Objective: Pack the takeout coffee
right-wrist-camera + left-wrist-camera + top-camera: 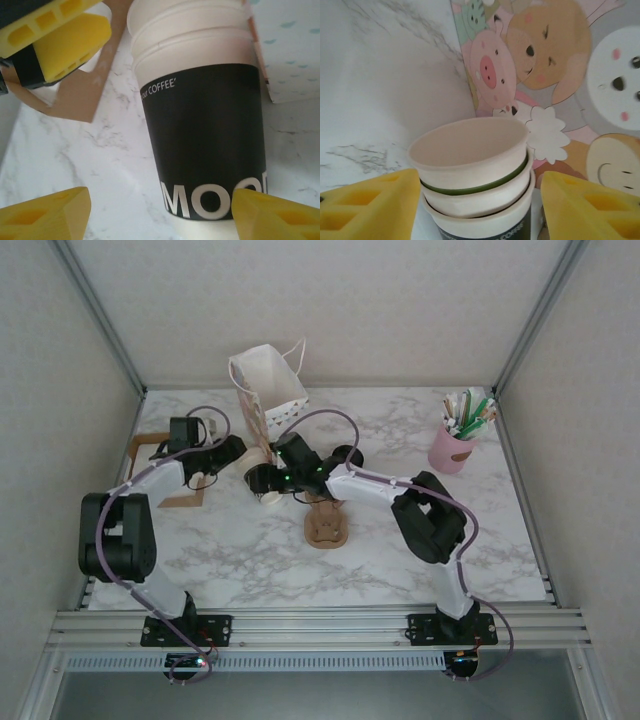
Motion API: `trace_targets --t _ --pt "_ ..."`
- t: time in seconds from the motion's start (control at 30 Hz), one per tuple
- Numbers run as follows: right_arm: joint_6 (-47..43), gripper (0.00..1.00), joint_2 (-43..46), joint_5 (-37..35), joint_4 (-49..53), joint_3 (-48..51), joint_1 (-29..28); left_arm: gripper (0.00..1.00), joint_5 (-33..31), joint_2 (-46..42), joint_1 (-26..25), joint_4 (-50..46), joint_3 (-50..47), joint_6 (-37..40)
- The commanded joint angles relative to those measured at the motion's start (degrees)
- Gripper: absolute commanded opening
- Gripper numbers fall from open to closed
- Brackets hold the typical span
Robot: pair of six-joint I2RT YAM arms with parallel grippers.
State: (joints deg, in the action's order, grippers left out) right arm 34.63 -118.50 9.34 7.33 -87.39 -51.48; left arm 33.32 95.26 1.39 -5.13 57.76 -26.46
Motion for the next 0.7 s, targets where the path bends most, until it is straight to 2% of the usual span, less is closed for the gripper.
trace_targets --t 0.0,0.23,0.53,0.67 --pt "-5.7 0.76 -3.5 -4.8 6.0 -4.0 -2.2 0.63 5.0 0.3 0.2 2.4 1.5 3.3" --pt "-7.3 0.81 -8.9 -13.9 10.6 -9.3 -4.0 0.63 4.0 -0.8 0.8 1.4 0.7 3.3" --pt "-7.1 0.81 -13.0 -14.8 10.3 -12.7 -4.4 0.66 1.3 -5.2 1.4 3.2 -1.9 -0.8" --pt "-7.7 0.76 -13.3 -14.6 8.6 -12.2 -4.5 0.68 0.2 -8.1 2.4 4.3 -3.8 -1.6"
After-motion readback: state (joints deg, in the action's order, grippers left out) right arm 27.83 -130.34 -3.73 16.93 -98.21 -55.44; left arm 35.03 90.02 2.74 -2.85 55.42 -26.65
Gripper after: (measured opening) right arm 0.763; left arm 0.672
